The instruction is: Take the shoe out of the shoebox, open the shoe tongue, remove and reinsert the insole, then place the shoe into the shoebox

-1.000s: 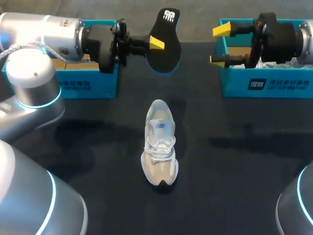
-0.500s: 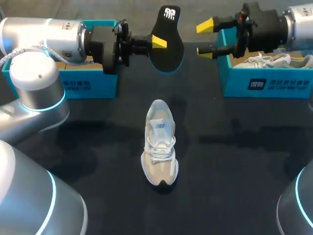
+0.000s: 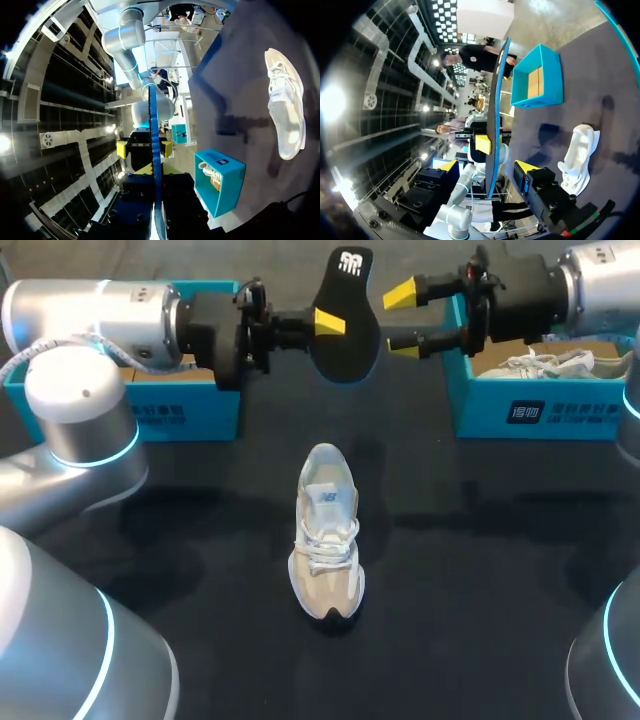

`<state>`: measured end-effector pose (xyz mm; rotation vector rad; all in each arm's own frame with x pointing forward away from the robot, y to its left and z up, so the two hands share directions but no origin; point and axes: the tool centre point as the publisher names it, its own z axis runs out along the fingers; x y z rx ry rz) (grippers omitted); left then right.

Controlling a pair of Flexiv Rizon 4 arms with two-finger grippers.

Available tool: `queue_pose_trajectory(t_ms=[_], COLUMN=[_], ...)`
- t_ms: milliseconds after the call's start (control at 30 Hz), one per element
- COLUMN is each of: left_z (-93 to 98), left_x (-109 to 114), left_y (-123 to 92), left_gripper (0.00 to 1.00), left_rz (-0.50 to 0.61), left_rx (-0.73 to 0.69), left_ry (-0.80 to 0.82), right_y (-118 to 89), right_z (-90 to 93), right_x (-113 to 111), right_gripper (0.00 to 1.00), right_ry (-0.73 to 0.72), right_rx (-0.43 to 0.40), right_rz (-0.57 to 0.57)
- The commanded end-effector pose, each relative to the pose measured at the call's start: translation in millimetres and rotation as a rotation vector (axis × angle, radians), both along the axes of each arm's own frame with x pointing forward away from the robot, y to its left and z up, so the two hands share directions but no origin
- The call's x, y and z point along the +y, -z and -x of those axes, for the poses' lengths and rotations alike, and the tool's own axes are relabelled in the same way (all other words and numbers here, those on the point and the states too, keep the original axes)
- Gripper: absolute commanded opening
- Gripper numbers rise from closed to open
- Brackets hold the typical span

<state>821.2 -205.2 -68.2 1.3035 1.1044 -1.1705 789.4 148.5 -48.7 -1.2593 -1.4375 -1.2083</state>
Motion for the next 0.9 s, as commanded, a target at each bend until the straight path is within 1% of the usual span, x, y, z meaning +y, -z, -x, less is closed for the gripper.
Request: queue_pose_trajectory(t_ms=[33,167,233,367,433,600,800,900], left_z=[-3.2,-4.9,-5.4,-5.6,-6.0,-7.8,-8.4,-6.4], left_x=[-5.4,-6.1,-6.5,-7.9,-8.5,-10.9,-11.9,-12.0], left_y=[0.1,0.3,0.3,1.6,1.8,0.5,-0.9,-1.2], left_gripper=[0.00,0.00,0.00,0.00,0.00,0.00,0.00,0.00], left_rz=[0.005,0.006,0.009,0.009,0.017,0.021,0.028,0.030], left_rx=[-0.002,-0.005,-0.001,0.001,0.002,0.001,0.000,0.002], left_ry=[-0.002,-0.014,-0.014,-0.016,-0.021,-0.026,-0.025,-0.017], right_y=[1.9,3.7,5.6,7.0,7.8,11.1,14.2,16.0], right_z=[-2.3,-2.3,-2.5,-3.3,-3.5,-2.8,-1.9,-3.5], right_x=[9.1,12.7,15.9,19.8,23.3,29.1,30.5,29.4], right_gripper=[0.68,0.64,0.59,0.56,0.53,0.50,0.48,0.46], right_ry=[-0.004,-0.007,-0.012,-0.017,-0.026,-0.038,-0.041,-0.038], right_rx=[0.007,0.012,0.016,0.021,0.024,0.031,0.039,0.045], right_rz=[0.006,0.010,0.007,0.004,0.003,0.004,0.002,0.003])
